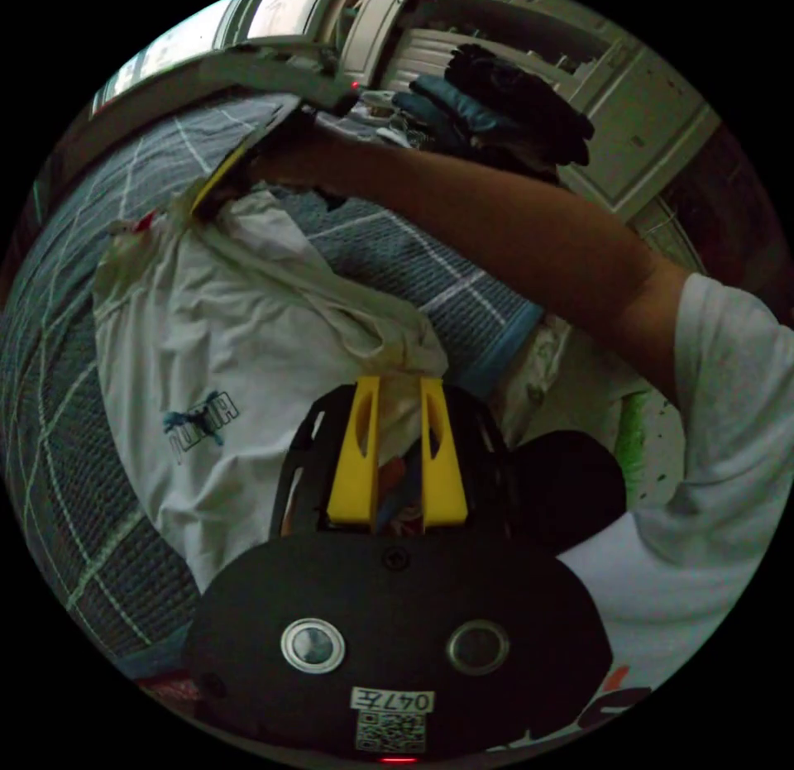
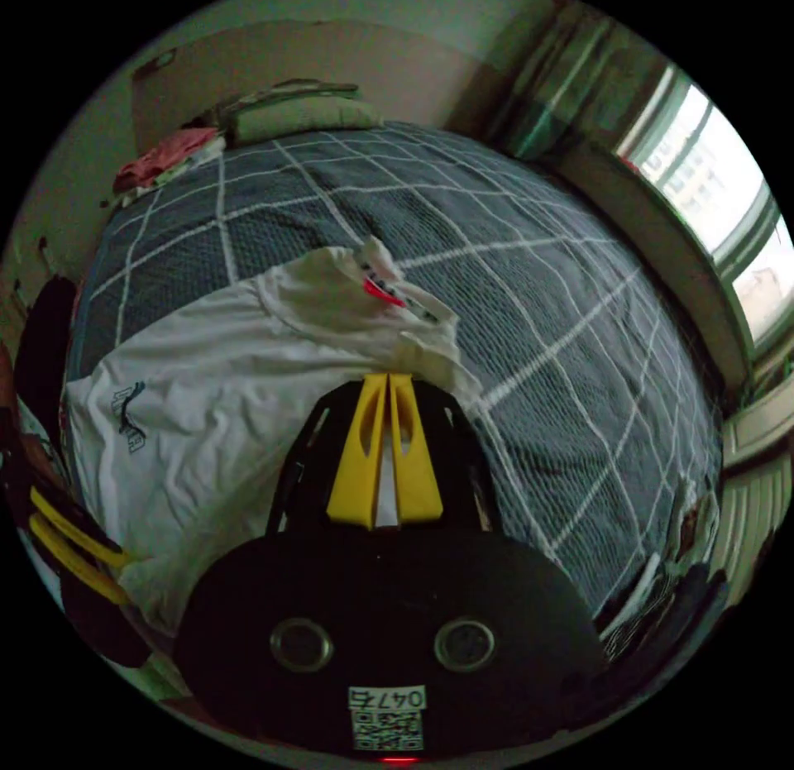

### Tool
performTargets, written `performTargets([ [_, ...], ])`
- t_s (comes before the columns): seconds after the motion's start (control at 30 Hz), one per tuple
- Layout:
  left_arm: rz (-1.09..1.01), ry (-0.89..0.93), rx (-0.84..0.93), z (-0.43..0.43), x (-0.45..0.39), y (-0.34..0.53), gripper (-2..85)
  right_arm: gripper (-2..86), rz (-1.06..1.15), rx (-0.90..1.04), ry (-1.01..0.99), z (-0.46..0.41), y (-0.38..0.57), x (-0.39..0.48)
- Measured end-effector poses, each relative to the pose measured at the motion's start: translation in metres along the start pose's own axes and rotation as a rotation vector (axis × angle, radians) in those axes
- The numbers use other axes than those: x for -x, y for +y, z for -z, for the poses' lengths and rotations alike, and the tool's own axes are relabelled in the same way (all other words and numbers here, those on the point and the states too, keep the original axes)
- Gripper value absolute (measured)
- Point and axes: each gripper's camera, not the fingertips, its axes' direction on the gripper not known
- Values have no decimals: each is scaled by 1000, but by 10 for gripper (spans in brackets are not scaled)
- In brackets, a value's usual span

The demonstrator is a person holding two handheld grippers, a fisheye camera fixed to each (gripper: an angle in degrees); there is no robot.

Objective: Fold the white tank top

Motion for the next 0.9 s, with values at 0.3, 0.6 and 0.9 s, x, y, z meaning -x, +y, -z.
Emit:
performTargets([
  [0.3, 2, 106, -67, 28, -18, 33, 66, 7, -273, -206, -224, 94, 138, 24],
  [0.6, 156, 2, -40, 48, 6, 70, 66, 77, -185, -32, -78, 158, 233, 152],
  [0.9, 34, 193, -81, 50, -25, 82, 95, 6, -145, 57, -166, 176, 267, 176],
])
